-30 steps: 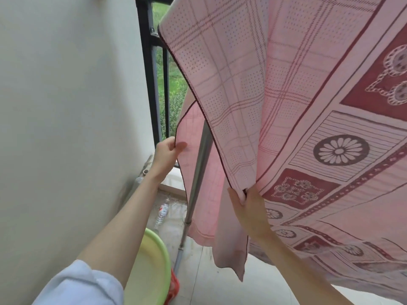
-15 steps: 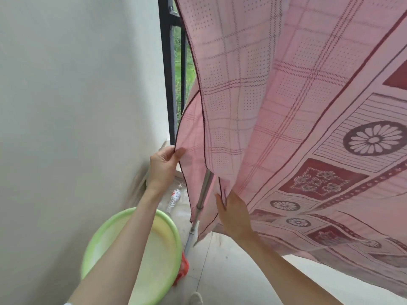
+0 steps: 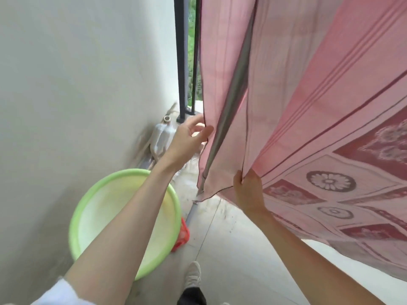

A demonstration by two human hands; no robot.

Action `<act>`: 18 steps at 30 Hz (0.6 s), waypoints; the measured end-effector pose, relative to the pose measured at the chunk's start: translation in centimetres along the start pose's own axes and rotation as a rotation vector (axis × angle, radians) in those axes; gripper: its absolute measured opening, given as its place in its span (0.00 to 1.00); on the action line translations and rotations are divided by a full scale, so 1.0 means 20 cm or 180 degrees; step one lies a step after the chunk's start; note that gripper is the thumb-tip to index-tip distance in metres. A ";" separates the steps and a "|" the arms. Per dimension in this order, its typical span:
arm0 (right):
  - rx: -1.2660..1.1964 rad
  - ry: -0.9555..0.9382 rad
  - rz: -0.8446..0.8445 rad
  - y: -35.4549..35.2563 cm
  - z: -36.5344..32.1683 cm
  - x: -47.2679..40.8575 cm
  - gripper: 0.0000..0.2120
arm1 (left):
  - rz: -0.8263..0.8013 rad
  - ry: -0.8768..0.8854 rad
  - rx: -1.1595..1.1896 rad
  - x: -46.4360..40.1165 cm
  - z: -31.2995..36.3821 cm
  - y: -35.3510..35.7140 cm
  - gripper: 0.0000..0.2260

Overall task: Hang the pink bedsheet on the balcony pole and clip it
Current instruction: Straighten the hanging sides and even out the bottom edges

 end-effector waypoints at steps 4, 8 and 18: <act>-0.0144 -0.0042 0.0005 0.12 0.22 0.03 0.19 | 0.0323 -0.0038 -0.0529 0.03 -0.32 0.01 0.07; -0.0572 0.0054 0.0182 0.26 0.41 0.04 0.11 | 0.0303 0.0047 -0.0198 -0.03 -0.50 0.03 0.09; -0.1034 -0.0801 0.0490 0.83 0.70 -0.14 0.14 | 0.0070 0.0717 0.0033 -0.26 -1.08 0.06 0.10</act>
Point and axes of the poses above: each hand's wrist, its own x-axis away from the middle knuckle, its own y-axis out of the palm, z = x × y, the point moved 8 cm from there along -x, towards the middle knuckle, and after that the axes turned 2 degrees about -y, right-handed, at the moved point
